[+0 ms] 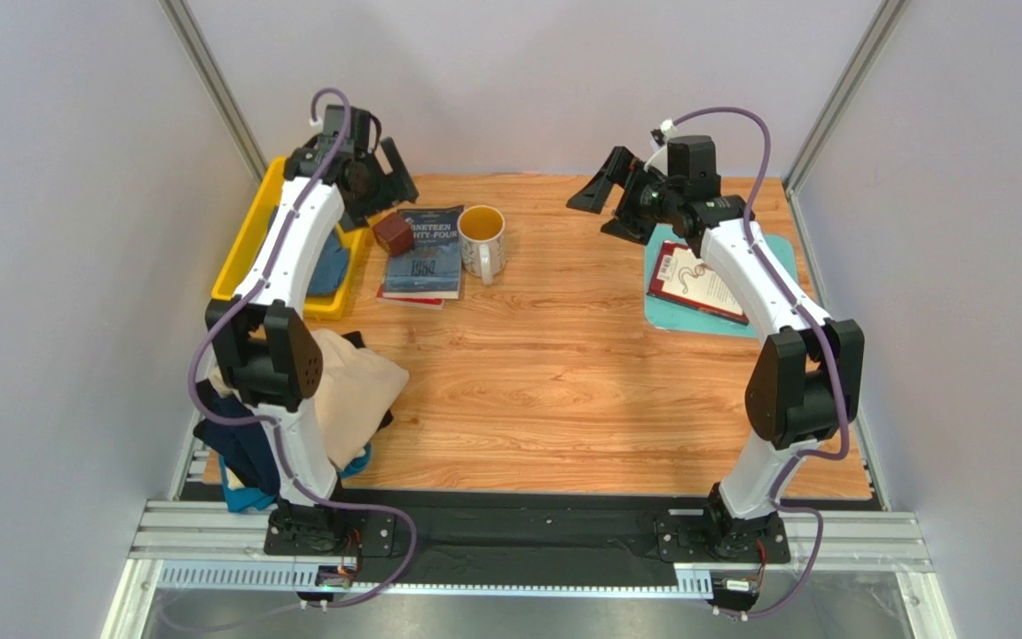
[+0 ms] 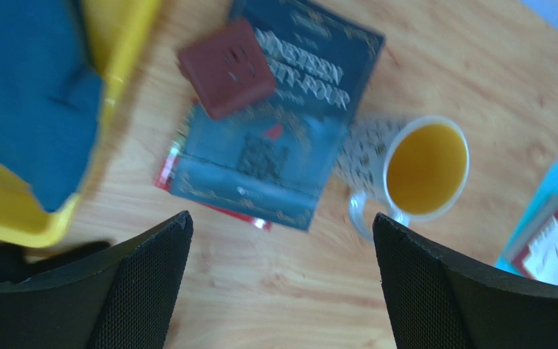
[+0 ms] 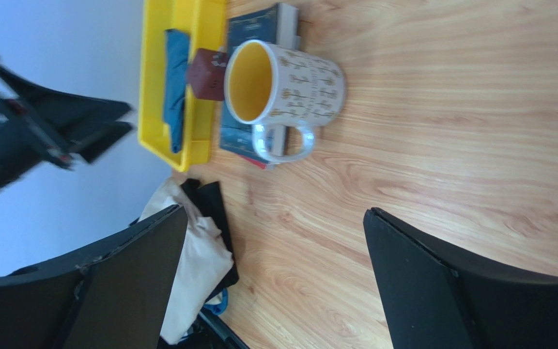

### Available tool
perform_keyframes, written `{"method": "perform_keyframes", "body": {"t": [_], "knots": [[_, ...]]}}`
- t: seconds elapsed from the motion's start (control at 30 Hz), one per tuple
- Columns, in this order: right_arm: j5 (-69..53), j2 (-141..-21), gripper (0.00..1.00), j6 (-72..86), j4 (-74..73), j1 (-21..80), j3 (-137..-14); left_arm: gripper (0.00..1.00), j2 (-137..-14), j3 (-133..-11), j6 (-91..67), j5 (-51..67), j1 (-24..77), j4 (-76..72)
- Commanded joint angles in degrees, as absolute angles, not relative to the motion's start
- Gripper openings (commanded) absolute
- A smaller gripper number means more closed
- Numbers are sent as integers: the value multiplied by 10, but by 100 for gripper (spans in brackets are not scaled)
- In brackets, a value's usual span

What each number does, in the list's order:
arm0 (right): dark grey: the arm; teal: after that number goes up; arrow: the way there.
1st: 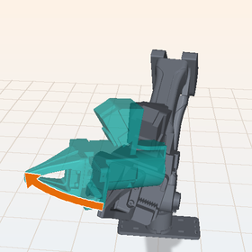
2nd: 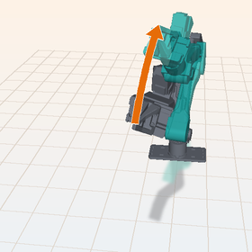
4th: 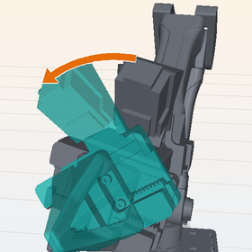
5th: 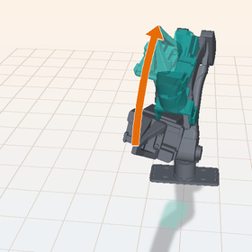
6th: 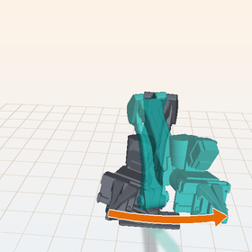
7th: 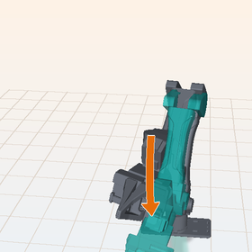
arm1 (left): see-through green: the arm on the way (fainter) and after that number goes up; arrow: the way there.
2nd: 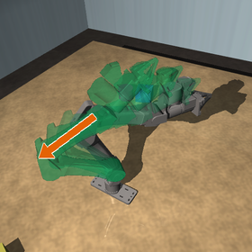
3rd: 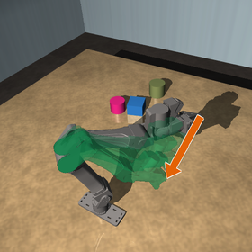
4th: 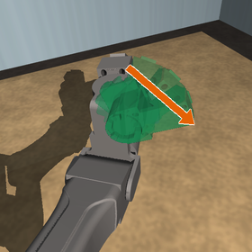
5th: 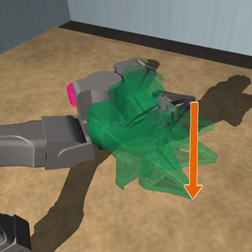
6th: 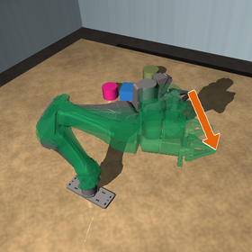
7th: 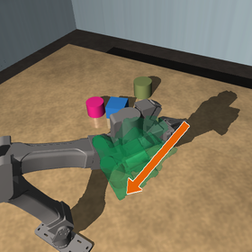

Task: Fold and stack the t-shirts
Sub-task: Grab crumpled tshirt from bin with the left arm

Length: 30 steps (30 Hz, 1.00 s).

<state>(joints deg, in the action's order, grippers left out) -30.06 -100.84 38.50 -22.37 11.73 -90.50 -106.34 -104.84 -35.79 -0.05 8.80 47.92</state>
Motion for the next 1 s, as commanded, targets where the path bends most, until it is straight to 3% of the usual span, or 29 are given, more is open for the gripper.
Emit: {"method": "perform_keyframes", "body": {"t": [0.0, 0.1, 0.53, 0.67, 0.97], "knots": [[-201, -964, 100, 367, -322, 94, -919, 99, -1145, -1228, -338, -147, 72, 627], [-195, -940, 100, 376, -336, 70, -889, 100, -1190, -1277, -352, -152, 57, 640], [-193, -899, 100, 359, -363, 34, -838, 98, -1280, -1283, -374, -225, -17, 635], [-186, -911, 100, 359, -388, 34, -847, 94, -1292, -1264, -376, -209, -29, 624], [-196, -915, 100, 345, -395, 33, -852, 95, -1343, -1297, -368, -187, -35, 601]]}}
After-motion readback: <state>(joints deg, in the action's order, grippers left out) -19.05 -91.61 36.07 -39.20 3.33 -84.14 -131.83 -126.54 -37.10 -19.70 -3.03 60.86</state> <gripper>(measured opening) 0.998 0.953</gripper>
